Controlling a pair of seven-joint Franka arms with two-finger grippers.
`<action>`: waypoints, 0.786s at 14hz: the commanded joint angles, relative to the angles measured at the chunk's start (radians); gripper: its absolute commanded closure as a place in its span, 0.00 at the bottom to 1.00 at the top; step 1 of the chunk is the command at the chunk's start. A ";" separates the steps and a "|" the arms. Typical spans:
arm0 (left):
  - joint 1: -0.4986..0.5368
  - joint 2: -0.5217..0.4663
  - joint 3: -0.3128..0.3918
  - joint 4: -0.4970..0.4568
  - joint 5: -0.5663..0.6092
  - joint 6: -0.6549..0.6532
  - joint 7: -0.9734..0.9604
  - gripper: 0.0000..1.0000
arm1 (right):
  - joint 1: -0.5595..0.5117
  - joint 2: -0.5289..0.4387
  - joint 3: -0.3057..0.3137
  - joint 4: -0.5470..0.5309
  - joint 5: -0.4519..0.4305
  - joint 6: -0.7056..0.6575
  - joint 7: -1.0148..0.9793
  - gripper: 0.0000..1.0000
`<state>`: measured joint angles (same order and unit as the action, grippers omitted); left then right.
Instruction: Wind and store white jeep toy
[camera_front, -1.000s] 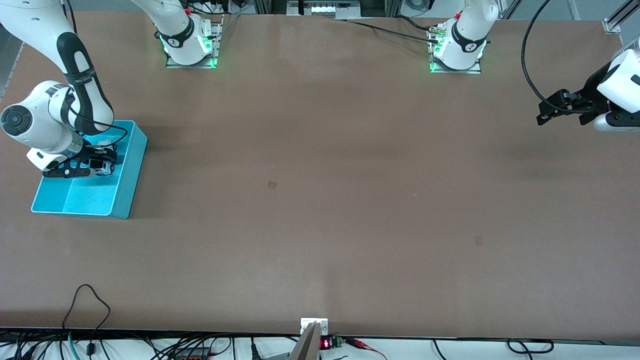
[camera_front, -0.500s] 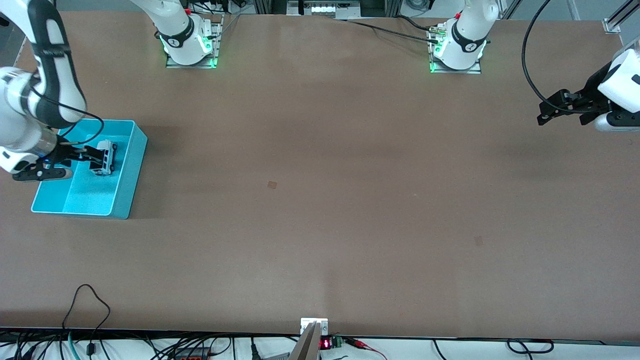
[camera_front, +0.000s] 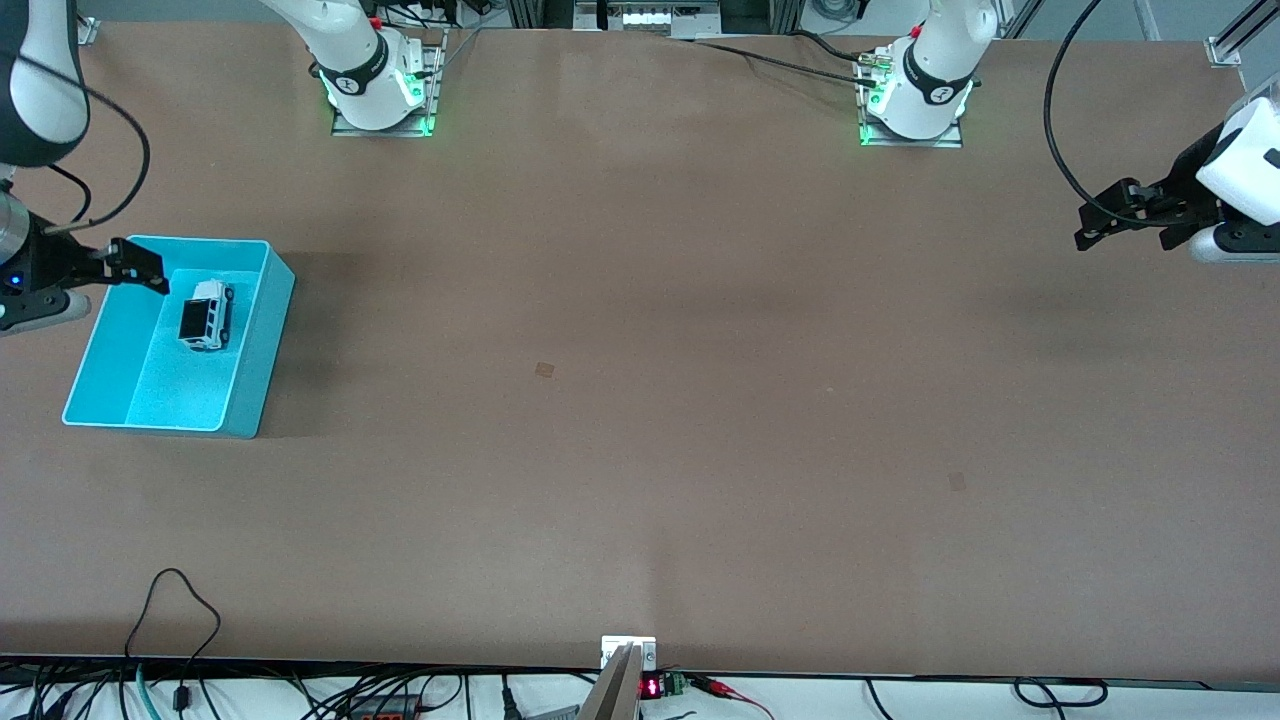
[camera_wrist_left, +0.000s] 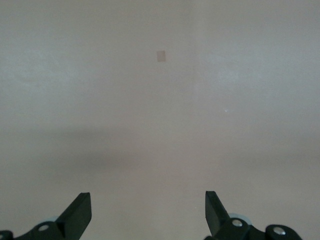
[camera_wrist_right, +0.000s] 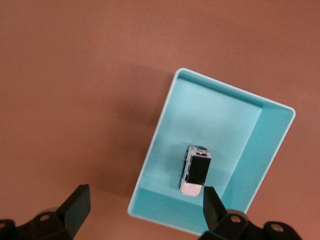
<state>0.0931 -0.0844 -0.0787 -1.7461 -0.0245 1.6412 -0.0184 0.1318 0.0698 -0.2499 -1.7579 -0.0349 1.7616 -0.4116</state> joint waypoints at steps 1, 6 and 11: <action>0.002 -0.018 0.000 -0.009 -0.008 0.002 0.005 0.00 | -0.006 0.005 0.047 0.080 -0.002 -0.109 0.142 0.00; 0.002 -0.020 0.000 -0.009 -0.015 0.003 0.006 0.00 | -0.021 -0.068 0.145 0.083 0.039 -0.152 0.323 0.00; 0.002 -0.020 0.000 -0.009 -0.020 0.003 0.006 0.00 | -0.080 -0.093 0.204 0.103 0.039 -0.168 0.327 0.00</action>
<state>0.0931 -0.0851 -0.0787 -1.7461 -0.0245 1.6418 -0.0184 0.0844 -0.0218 -0.0742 -1.6755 -0.0112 1.6229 -0.0978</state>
